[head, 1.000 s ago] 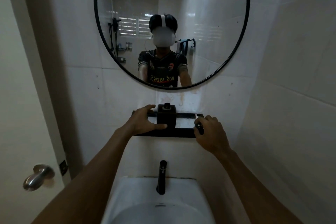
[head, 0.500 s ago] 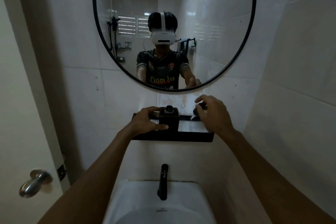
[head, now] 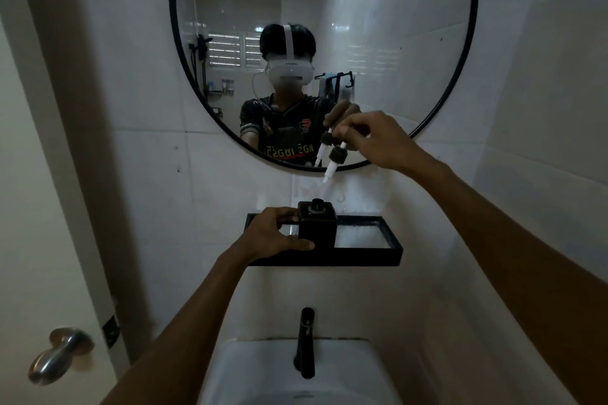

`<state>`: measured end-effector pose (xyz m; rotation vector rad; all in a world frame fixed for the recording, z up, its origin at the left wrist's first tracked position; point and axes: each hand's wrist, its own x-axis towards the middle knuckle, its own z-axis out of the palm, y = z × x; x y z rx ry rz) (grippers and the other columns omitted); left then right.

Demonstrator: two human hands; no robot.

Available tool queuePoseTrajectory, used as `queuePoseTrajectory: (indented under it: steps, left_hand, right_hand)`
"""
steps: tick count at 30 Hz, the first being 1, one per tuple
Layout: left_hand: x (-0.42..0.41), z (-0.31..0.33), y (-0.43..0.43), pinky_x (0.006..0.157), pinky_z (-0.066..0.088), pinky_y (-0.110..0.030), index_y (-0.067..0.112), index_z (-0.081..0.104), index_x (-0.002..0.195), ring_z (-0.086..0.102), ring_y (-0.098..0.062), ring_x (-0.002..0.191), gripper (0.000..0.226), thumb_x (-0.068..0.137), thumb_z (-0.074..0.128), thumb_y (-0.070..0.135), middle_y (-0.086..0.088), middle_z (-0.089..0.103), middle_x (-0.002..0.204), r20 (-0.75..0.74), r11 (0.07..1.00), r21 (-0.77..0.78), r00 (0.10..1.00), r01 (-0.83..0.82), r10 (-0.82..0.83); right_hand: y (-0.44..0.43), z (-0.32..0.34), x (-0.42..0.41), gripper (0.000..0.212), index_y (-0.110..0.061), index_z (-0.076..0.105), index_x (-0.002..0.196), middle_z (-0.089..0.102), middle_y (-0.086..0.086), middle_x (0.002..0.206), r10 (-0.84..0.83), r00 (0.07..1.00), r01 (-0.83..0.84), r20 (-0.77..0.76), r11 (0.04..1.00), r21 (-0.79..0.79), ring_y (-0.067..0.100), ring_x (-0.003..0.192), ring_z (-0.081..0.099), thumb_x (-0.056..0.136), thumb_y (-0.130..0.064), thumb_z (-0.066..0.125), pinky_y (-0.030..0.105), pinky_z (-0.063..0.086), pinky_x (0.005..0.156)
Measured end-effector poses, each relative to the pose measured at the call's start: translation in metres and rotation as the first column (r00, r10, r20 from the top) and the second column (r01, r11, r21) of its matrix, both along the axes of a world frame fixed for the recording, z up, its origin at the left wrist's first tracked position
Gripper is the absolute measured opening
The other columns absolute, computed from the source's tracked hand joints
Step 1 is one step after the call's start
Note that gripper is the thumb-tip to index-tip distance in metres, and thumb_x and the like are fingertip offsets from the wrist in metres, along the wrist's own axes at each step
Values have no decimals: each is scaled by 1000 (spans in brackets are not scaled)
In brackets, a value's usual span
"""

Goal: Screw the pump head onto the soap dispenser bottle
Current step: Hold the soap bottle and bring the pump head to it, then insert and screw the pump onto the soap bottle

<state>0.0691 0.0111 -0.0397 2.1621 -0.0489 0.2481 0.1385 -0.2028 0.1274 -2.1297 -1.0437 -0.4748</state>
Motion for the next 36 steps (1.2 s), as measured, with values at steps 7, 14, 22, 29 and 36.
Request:
queuePoseTrajectory:
  steps: [7,14,22,29,36]
  left_hand:
    - [-2,-1,-2,107,40,-20,17,62,141,60,-9,130,83,66,95,33,5,68,135,9,1000,0,1000,1,-1]
    - [-2,-1,-3,119,40,-34,14,60,142,60,-11,131,86,66,95,33,3,67,138,19,1000,10,1000,-21,21]
    - [-3,-1,-3,119,42,-37,14,63,139,61,-11,130,80,68,94,32,3,69,135,37,1000,16,999,-15,14]
    - [-1,-2,-3,119,42,-41,13,61,142,61,-14,130,84,68,93,35,1,68,137,34,999,29,999,-28,27]
    - [-3,-2,-3,119,42,-41,14,60,142,60,-14,131,85,68,93,36,1,68,138,32,999,33,999,-35,34]
  right_hand:
    - [17,-6,8,19,-13,75,104,64,-14,86,49,999,-47,7,984,-173,5,87,63,97,-21,58,16,47,76]
    - [24,-23,12,20,-15,75,105,74,0,101,70,997,-64,13,967,-246,6,89,66,97,-23,59,14,49,75]
    - [30,-34,12,20,-13,75,107,76,4,98,107,993,-115,-43,944,-309,12,89,70,94,-23,64,28,56,81]
    - [29,-48,12,17,-18,78,94,73,-6,79,71,996,-84,-54,951,-298,-7,65,63,86,-32,73,5,44,55]
    - [34,-48,12,22,-19,78,85,72,-5,72,-16,1000,8,-22,952,-305,3,66,66,83,-41,73,18,48,58]
